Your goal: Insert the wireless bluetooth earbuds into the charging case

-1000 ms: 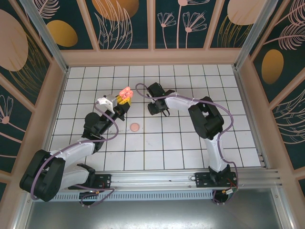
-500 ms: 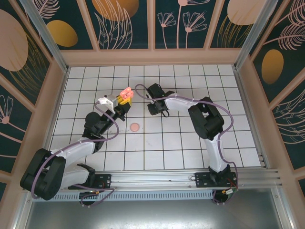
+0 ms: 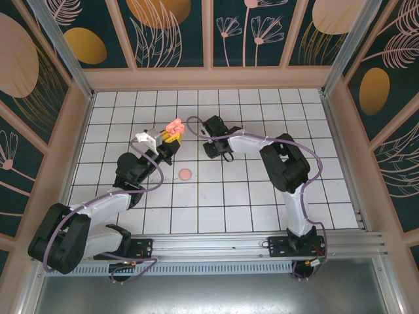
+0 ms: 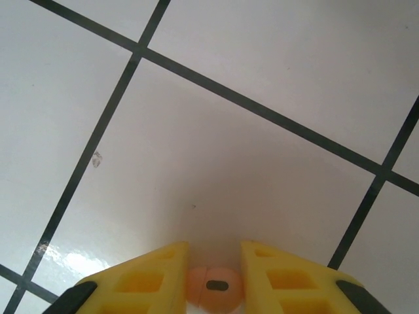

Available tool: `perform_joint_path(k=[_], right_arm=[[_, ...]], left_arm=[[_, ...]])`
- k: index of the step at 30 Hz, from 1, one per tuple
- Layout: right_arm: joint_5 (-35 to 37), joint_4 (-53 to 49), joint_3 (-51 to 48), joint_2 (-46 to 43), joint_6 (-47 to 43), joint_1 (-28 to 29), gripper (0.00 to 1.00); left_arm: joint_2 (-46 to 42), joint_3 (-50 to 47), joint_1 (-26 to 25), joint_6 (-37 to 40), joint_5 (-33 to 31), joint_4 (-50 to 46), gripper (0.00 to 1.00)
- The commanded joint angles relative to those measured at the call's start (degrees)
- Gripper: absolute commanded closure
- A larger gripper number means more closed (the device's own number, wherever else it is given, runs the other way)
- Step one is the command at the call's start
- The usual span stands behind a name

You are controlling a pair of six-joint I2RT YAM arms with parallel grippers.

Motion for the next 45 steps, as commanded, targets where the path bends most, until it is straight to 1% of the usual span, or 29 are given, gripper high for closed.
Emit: perform_joint_path(k=[1,12,18,23,31,35,41,45], right_arm=[[1.2,-3.1,-2.0,-1.5,0.9,-0.9,0.77],[1.5,0.8,-6.8,-9.3,4.1,-1.4,0.78],[2.2,3.3,-10.9,-15.4,6.5,-1.7,0.78],[3.1,3.6,-12.0,-21.4,7.8,-2.0,0.78],[3.5,2.6,-9.4,-30.8,9.1,-2.0,0.78],[2.1,3.2,-7.9,-35.1,10.1,-2.0,0.78],[-0.8,4.0,-4.6,-38.6,11.1,-0.9,0.78],[-0.9,5.8,-3.6,-40.1,10.8,1.3,0.78]], left_arm=[[0.2,2.0,0.5,-0.9,1.2,1.2,1.0],[0.2,2.9,0.5,-0.7,2.2,0.0,1.0],[-0.2,3.6,0.5,0.5,3.5,-2.5,1.0],[-0.8,3.8,0.5,0.9,4.2,-3.5,1.0],[-0.6,3.2,0.5,0.7,7.0,-4.2,1.0],[-0.5,2.4,0.5,0.2,8.5,-3.9,1.0],[1.5,2.8,0.4,-1.0,12.0,-3.6,1.0],[3.6,4.0,0.0,-1.7,13.3,-3.0,1.0]])
